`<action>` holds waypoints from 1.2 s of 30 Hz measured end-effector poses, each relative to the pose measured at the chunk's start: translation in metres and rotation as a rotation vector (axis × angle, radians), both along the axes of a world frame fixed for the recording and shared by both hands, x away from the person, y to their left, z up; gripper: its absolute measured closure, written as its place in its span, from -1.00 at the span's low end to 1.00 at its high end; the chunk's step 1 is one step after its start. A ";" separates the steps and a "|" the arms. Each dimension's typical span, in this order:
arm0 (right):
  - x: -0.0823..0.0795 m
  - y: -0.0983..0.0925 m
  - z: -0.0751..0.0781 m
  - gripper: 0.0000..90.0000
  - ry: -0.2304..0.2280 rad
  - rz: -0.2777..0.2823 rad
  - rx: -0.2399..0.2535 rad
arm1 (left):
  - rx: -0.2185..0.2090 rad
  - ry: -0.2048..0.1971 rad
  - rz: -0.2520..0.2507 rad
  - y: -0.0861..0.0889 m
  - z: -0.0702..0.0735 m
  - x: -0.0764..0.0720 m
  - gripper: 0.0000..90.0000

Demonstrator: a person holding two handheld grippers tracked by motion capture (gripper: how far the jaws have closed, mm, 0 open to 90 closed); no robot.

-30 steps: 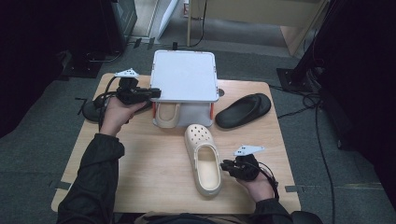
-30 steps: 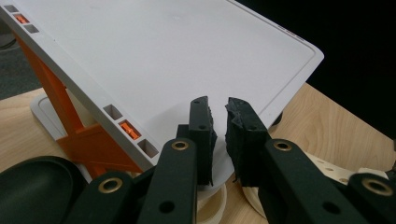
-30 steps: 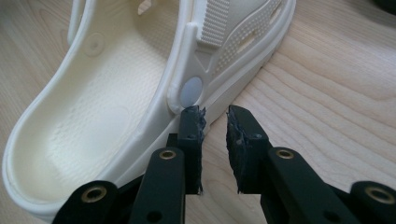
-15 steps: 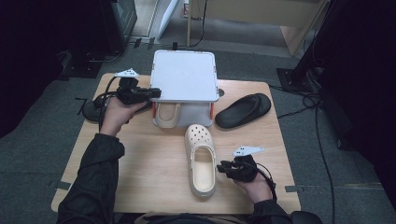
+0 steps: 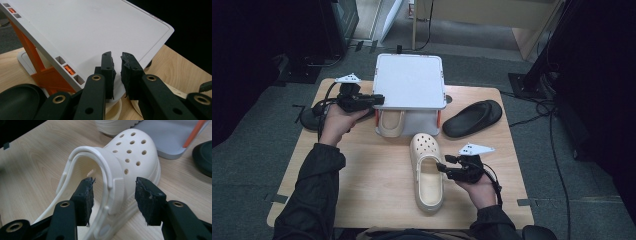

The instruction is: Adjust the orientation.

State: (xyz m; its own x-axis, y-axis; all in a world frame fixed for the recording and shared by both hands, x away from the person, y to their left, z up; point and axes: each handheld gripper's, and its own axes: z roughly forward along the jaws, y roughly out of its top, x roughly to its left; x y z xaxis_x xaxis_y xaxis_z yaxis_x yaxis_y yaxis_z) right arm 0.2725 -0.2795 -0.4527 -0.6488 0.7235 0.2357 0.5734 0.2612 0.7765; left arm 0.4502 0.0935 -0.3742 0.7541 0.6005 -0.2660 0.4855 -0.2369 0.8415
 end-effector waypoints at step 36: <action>0.031 0.044 0.023 0.66 -0.135 -0.037 -0.203 | -0.005 0.001 -0.002 0.000 -0.001 0.000 0.79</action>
